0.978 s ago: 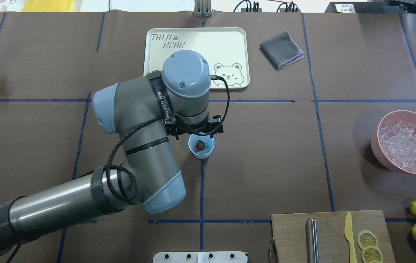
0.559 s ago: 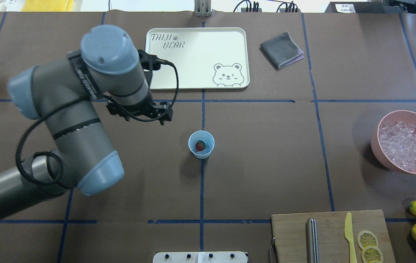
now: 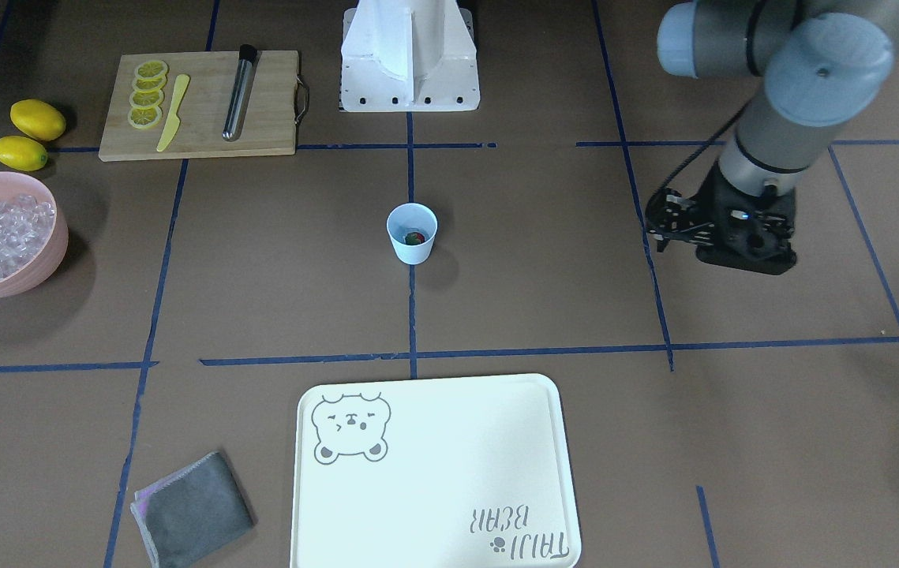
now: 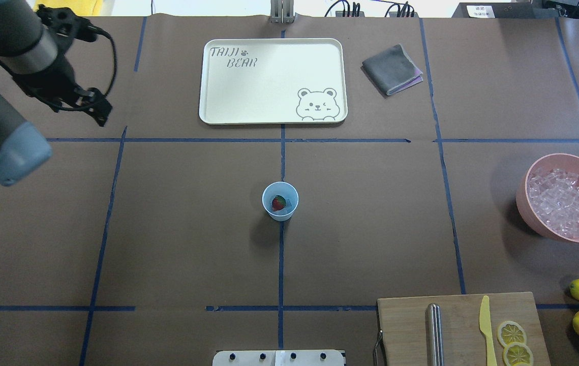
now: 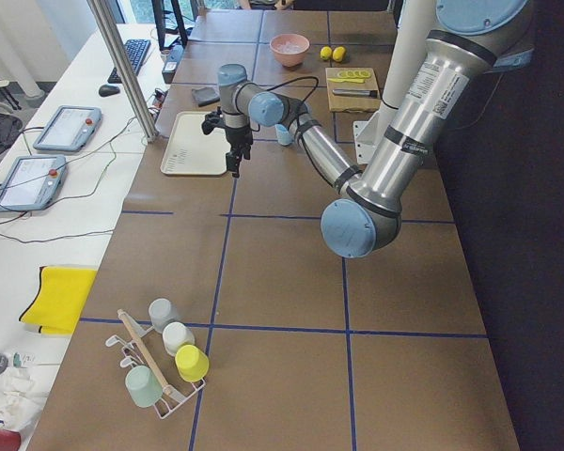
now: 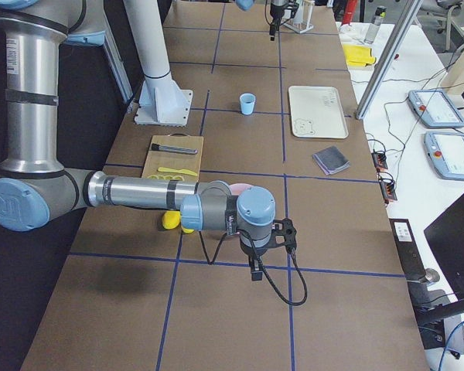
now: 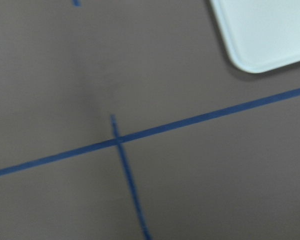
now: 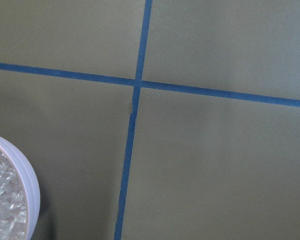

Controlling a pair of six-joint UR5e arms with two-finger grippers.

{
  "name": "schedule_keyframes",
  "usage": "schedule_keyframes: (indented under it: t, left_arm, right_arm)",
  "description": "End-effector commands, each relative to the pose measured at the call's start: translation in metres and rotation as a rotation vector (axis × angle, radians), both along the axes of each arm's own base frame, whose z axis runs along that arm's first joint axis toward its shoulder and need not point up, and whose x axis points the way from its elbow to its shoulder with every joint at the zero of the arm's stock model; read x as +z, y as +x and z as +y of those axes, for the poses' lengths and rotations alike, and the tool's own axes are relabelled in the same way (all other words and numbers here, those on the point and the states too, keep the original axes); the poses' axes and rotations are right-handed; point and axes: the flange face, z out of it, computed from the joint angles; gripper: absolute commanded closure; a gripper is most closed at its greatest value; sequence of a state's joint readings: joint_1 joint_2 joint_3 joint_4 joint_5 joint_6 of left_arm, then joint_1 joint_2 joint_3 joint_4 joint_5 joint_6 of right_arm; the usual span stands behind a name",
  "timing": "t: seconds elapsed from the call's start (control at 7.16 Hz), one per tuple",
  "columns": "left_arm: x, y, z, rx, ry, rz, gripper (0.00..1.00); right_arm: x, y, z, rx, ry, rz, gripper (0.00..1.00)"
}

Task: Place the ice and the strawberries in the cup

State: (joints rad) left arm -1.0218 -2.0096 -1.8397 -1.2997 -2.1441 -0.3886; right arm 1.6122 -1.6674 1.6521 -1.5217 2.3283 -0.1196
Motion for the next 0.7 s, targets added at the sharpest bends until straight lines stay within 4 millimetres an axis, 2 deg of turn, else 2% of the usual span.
schedule_keyframes:
  t: [0.0,0.28,0.42,0.56]
  left_arm:
    - [0.089,-0.116,-0.006,0.04,-0.019,0.018,0.0]
    - [0.18,-0.219,0.016,0.049,-0.054,0.067,0.0]
    - [0.209,-0.257,0.018,0.013,-0.075,0.067,0.0]
    - [0.251,-0.29,0.029,0.042,-0.073,0.068,0.0]
  right_arm:
    - [0.0,0.0,0.0,0.0,0.0,0.0,0.01]
    - [0.0,0.0,0.0,-0.003,0.003,-0.002,0.01]
    - [0.001,0.0,0.0,-0.008,0.006,-0.001,0.01]
    - [0.0,0.0,0.0,-0.007,0.007,-0.003,0.01]
